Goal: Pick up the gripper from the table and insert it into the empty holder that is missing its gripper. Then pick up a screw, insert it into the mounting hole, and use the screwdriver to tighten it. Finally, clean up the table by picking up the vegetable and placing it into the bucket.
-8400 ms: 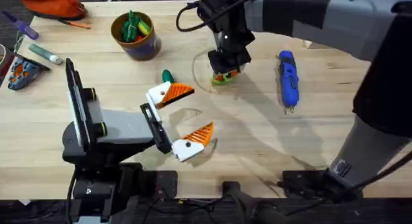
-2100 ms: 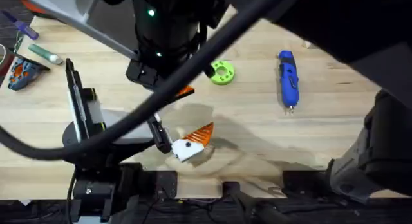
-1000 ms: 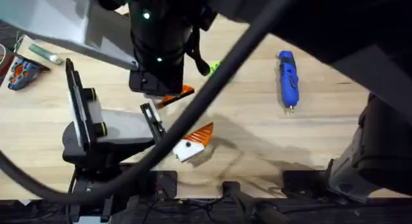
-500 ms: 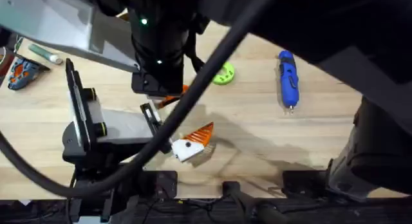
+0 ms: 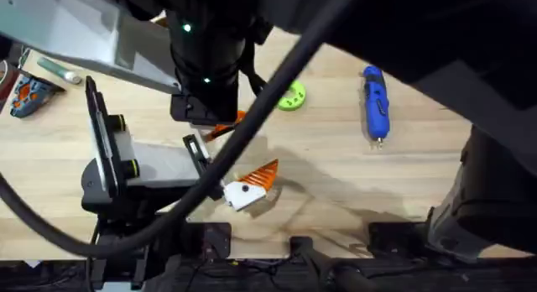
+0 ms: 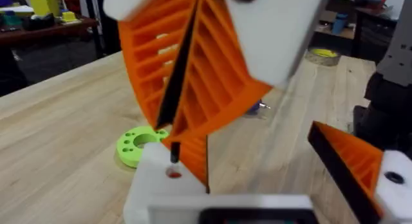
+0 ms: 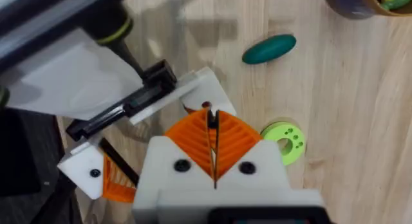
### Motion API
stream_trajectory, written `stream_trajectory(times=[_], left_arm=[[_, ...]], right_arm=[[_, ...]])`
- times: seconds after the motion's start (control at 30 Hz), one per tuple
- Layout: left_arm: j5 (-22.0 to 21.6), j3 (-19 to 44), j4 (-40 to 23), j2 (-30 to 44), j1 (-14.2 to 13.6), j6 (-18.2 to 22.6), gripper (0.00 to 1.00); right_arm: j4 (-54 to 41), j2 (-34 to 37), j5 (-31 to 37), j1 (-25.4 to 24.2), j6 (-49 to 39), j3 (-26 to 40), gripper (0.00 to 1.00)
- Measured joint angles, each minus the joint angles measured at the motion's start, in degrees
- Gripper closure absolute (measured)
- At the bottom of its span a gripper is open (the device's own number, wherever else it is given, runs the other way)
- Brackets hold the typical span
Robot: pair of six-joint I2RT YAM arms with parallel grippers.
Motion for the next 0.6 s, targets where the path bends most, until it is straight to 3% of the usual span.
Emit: stream_trajectory(times=[0.6], left_arm=[[0.00, 0.00, 0.00, -0.01, 0.00, 0.01, 0.015]], right_arm=[[0.02, 1.21, 0.02, 0.00, 0.00, 0.00, 0.995]])
